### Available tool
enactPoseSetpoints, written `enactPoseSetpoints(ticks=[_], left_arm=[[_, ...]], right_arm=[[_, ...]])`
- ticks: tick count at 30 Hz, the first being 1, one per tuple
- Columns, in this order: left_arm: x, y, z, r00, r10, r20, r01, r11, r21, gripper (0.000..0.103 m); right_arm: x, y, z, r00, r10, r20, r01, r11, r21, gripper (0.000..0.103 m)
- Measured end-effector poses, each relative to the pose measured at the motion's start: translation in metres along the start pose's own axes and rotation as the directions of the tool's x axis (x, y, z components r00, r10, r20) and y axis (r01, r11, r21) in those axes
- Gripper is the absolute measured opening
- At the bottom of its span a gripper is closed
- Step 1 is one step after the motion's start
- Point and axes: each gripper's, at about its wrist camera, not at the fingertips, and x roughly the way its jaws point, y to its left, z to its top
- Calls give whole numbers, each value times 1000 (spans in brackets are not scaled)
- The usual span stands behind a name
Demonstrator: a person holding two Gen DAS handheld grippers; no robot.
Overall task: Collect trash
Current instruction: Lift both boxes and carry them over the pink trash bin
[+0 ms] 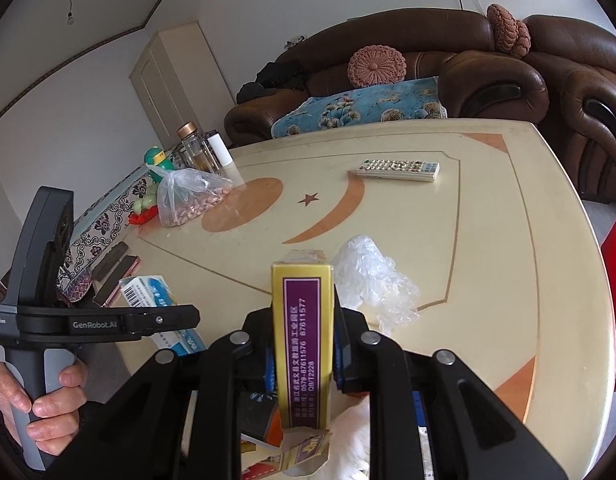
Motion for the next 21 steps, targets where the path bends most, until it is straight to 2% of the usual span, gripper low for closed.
enactPoseSetpoints(ticks=[12, 21], left_arm=[[-27, -12, -8, 994, 23, 108, -32, 995, 90, 56], [-63, -19, -15, 982, 18, 189, -48, 987, 154, 57]], right_arm=[[-16, 16, 0, 998, -37, 45, 40, 998, -53, 20], [-56, 44, 11, 984, -93, 153, 112, 986, -119, 20]])
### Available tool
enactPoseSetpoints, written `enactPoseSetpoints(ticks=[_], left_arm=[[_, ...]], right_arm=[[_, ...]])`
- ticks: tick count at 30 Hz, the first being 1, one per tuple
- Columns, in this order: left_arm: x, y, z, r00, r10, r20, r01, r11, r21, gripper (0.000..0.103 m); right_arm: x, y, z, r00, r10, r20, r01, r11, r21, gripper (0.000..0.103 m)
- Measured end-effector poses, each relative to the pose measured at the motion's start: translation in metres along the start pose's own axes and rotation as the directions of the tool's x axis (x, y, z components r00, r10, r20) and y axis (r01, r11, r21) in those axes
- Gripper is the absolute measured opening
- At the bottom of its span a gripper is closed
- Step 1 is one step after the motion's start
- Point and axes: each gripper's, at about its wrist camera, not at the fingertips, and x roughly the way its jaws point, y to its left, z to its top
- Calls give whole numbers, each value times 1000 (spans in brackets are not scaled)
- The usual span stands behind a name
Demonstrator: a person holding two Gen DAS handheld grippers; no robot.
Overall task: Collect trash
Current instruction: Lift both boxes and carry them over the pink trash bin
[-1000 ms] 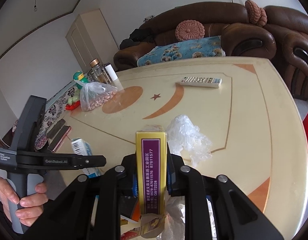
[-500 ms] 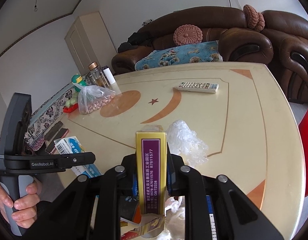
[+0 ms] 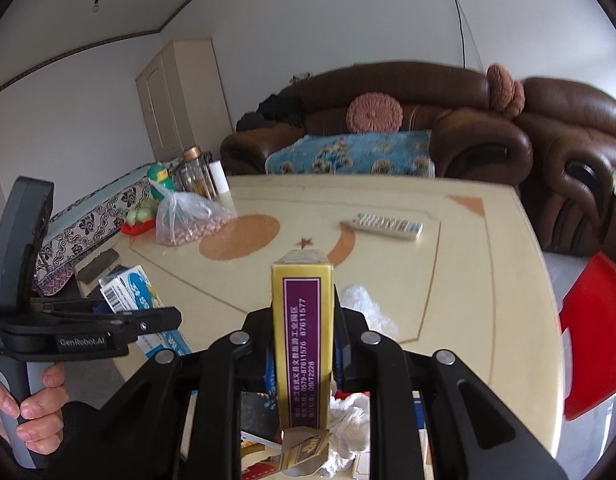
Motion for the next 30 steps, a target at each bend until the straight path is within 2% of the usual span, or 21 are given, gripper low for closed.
enactPoseSetpoints(ticks=[7, 13, 30], left_arm=[[-25, -5, 4, 999, -14, 41, 12, 999, 34, 57], [-46, -15, 0, 997, -35, 67, 29, 996, 79, 57], [-109, -38, -56, 991, -104, 89, 82, 970, 228, 57]], right_arm=[[-31, 3, 20, 997, -31, 66, 30, 999, 21, 20], [-56, 12, 25, 995, -56, 84, 55, 998, 11, 20], [-128, 54, -18, 993, -110, 45, 110, 994, 2, 20]])
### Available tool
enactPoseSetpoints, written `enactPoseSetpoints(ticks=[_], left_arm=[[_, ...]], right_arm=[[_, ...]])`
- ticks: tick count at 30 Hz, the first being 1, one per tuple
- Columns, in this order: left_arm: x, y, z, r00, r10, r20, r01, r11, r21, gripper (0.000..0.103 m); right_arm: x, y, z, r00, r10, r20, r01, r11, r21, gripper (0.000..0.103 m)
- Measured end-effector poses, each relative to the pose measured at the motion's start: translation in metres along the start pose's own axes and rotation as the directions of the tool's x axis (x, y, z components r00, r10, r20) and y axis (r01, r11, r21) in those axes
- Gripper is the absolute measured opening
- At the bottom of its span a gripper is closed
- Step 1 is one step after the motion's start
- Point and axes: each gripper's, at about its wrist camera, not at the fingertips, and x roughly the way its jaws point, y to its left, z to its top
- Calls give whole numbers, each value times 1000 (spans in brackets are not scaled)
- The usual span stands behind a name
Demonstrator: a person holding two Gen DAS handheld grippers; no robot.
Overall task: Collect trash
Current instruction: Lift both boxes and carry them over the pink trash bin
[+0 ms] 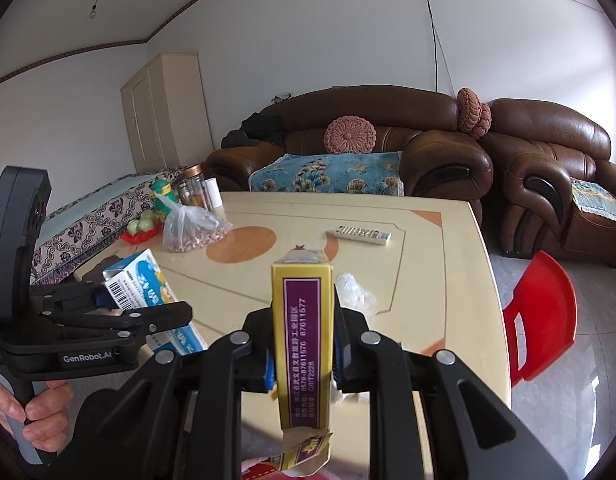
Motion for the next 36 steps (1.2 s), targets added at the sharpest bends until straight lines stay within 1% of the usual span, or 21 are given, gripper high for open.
enactPoseSetpoints(ticks=[9, 16, 23, 26, 30, 36], left_arm=[[-17, -15, -31, 1000, -9, -16, 10, 999, 50, 57], [-16, -23, -57, 998, -19, -54, 23, 996, 83, 57], [-4, -33, -84, 995, -19, -101, 31, 993, 115, 57], [3, -33, -95, 993, 5, -115, 9, 993, 119, 57], [14, -35, -108, 988, 0, -153, 19, 992, 126, 57], [26, -43, -125, 982, -4, -190, 32, 988, 149, 57]], right_arm=[[-29, 15, -32, 999, 6, -31, -5, 1000, 8, 20], [-42, 21, -59, 997, 2, -73, 0, 1000, 21, 20], [-40, 26, -89, 992, -16, -129, 19, 1000, 25, 20], [-38, 24, -100, 988, -20, -153, 26, 999, 37, 20], [-33, 22, -114, 982, -26, -187, 35, 998, 44, 20], [-22, 22, -137, 970, -29, -240, 41, 998, 46, 20]])
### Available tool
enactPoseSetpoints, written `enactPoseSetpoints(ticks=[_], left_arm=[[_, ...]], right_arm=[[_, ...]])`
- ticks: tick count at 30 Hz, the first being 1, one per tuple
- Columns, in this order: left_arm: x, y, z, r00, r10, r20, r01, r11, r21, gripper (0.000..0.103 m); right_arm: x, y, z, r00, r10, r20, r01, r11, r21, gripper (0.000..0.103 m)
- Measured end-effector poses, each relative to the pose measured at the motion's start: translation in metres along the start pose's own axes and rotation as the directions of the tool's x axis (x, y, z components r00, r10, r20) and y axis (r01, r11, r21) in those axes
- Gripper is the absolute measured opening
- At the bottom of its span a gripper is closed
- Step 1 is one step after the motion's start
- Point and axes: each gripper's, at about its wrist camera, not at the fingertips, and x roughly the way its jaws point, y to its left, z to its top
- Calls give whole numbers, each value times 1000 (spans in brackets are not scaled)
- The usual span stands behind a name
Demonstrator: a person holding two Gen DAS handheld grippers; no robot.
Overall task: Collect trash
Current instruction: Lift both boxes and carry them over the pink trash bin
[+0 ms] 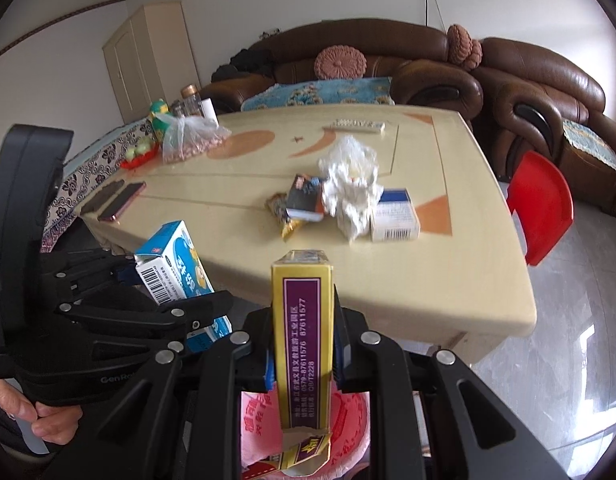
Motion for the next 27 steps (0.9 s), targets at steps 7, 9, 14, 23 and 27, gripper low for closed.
enactPoseSetpoints(ticks=[7, 9, 14, 23, 27], left_arm=[[24, -2, -18, 998, -11, -64, 12, 1000, 15, 57], [31, -4, -24, 996, -11, -84, 12, 1000, 20, 57], [52, -4, -38, 990, -17, -141, 20, 1000, 20, 57], [87, 0, -51, 975, -23, -221, 23, 1000, -4, 57], [105, 4, -56, 962, -55, -267, 49, 998, -32, 57]], right_arm=[[22, -7, -20, 998, 4, -68, -2, 1000, 27, 20], [28, -8, -26, 997, 3, -83, -1, 1000, 31, 20], [48, -15, -40, 992, 18, -128, -11, 998, 55, 20], [88, -25, -65, 976, 43, -212, -27, 996, 81, 20], [105, -29, -74, 967, 52, -250, -30, 995, 91, 20]])
